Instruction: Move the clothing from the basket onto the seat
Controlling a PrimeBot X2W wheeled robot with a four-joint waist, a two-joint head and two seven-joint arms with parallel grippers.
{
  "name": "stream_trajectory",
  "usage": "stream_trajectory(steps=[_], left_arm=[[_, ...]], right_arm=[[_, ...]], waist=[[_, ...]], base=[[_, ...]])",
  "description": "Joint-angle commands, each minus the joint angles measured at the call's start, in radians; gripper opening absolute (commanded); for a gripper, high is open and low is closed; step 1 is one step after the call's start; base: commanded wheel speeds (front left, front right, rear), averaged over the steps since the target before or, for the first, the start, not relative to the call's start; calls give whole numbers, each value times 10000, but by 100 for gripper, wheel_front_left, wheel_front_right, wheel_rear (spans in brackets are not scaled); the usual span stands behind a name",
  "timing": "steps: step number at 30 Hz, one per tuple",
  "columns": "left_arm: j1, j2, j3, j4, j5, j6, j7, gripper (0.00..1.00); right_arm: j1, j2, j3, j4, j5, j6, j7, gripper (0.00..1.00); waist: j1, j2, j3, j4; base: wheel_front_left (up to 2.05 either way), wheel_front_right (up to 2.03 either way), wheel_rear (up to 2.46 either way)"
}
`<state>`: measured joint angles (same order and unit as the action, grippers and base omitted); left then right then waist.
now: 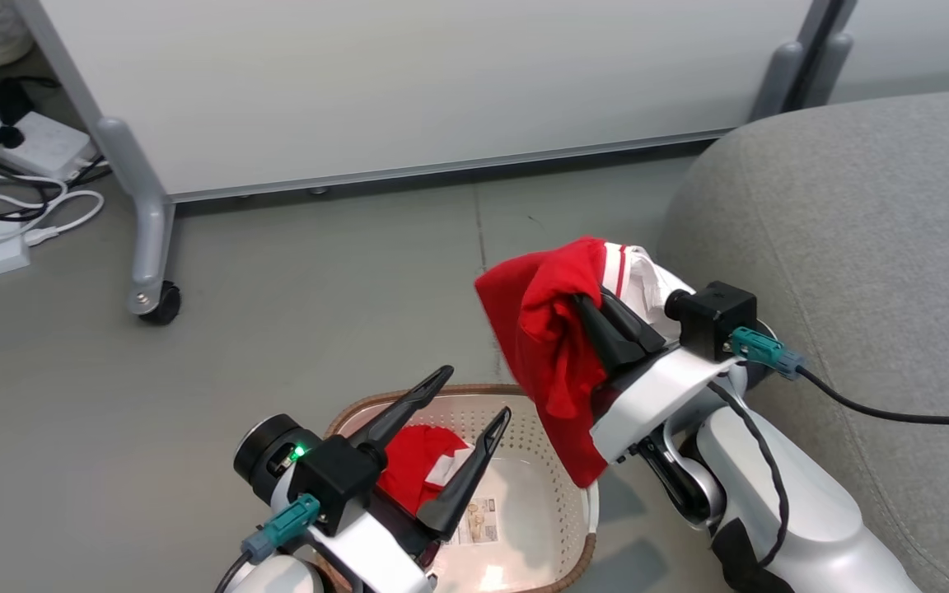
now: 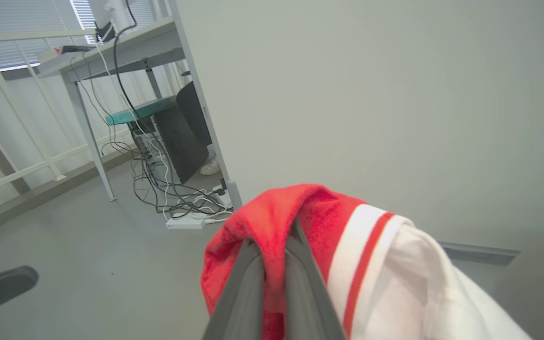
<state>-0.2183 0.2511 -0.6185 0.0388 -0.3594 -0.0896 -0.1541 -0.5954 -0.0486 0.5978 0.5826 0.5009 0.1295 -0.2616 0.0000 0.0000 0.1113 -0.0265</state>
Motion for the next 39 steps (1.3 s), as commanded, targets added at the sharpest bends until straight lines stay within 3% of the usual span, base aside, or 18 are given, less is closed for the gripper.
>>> stream_trajectory(steps=[1, 11, 27, 39], left_arm=[[-155, 72, -22, 22, 27, -73, 4, 100], [-117, 437, -337, -19, 162, -89, 272, 100], [-278, 1027, -756, -735, 197, -141, 951, 100], [-568, 1295, -952, -1054, 282, -176, 1309, 100]], right_arm=[[114, -43, -92, 10, -22, 23, -56, 0], [748, -47, -879, -69, -279, 21, -57, 0], [1097, -39, -1799, -721, -350, 23, -57, 0], [926, -44, -3305, -1291, -668, 23, -57, 0]], waist=[[0, 0, 46, -172], [0, 0, 283, -1471], [0, 0, 931, -4359], [0, 0, 1341, -5061]], base=[[0, 0, 0], [0, 0, 0], [0, 0, 0], [0, 0, 0]])
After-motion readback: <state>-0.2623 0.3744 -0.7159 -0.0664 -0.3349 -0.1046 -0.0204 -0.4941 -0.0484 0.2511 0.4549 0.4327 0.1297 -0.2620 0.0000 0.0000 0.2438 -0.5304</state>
